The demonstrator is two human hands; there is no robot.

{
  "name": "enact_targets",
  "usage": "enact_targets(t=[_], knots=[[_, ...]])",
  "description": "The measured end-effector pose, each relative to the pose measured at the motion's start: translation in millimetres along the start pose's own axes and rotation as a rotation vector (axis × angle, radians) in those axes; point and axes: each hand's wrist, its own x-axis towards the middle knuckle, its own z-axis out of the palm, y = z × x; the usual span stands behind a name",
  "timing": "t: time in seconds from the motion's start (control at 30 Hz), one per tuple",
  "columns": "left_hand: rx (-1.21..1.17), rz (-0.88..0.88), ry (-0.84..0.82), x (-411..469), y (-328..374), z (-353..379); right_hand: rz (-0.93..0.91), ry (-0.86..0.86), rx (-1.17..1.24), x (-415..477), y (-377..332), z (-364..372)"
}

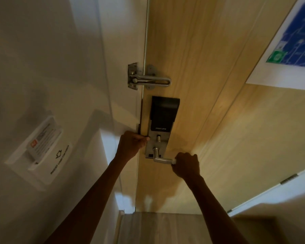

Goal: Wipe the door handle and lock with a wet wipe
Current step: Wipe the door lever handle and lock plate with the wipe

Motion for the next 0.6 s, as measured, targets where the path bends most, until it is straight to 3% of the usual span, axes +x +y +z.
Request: enact_targets(t=[0.33, 0.6], knots=[[-0.198, -0.051, -0.067, -4.1, 7.8, -3.9, -0.112, -0.038, 0.024, 4.1, -48.3, 8.8], [-0.182, -0.072, -0.086, -1.2, 8.1, -6.9, 0.003, -0.026, 0.081, 1.4, 28.0, 5.3]])
